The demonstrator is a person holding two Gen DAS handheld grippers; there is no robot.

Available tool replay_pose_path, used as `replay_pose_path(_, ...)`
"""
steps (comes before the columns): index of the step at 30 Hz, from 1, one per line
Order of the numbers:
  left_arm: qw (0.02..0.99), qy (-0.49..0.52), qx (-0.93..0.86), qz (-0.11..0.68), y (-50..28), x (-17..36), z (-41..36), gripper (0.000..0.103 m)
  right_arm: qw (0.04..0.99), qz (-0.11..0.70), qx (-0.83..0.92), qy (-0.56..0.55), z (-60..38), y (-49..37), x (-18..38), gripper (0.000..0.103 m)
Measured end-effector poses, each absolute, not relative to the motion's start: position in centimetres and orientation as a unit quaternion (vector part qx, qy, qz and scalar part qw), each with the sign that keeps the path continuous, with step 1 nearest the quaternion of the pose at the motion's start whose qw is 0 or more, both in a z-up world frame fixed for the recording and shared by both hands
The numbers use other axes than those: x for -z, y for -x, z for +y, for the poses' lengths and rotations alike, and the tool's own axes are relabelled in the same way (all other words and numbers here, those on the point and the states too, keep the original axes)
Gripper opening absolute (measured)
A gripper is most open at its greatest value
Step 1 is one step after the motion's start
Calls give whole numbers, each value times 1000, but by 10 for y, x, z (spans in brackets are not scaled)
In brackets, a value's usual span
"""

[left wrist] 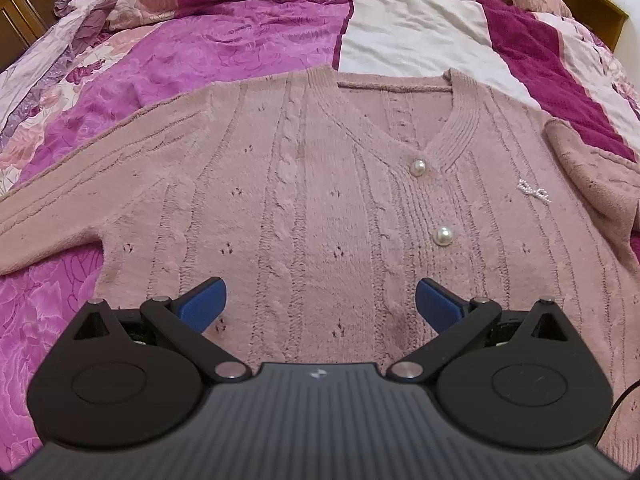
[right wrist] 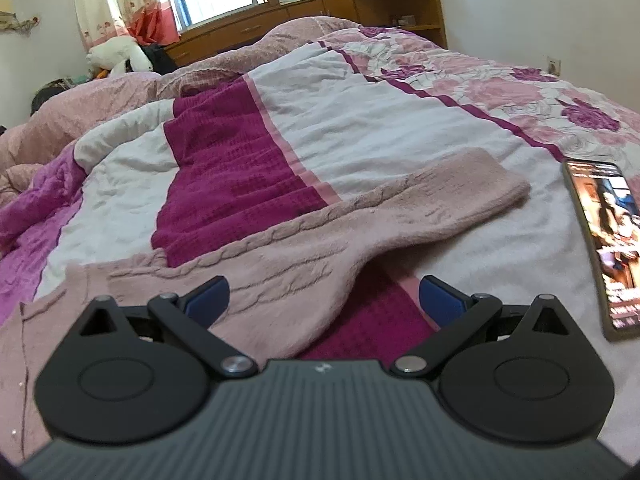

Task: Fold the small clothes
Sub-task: 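Grasp the bunched cardigan sleeve cuff with the right gripper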

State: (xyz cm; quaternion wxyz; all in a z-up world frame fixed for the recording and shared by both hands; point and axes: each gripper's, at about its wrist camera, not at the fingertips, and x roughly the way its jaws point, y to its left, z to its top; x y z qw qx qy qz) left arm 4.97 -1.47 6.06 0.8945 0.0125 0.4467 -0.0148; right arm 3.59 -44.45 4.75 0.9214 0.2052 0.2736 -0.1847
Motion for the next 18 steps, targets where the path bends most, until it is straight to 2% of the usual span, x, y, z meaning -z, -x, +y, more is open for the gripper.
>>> replay_pose_path(8,891,-15,14,454,-55,-55,-18,103,915,259,170,-260,-465,-57,-30,91)
replay_pose_path(11,890,-17,14,455,-55,-54,-18,103,911,257,173,-274,-471,-63,-25,79)
replay_pose_path(14,890,-21,12,455,-54,-53,-18,103,911,259,182,-265,-474,-66,-26,53)
replay_pose_path(16,890,-20,12,455,-53,-53,-17,103,910,265,185,-262,-477,-68,-28,20)
replay_pose_path(18,891,-18,12,454,-53,-54,-16,103,907,265,190,-268,-482,-65,-30,13)
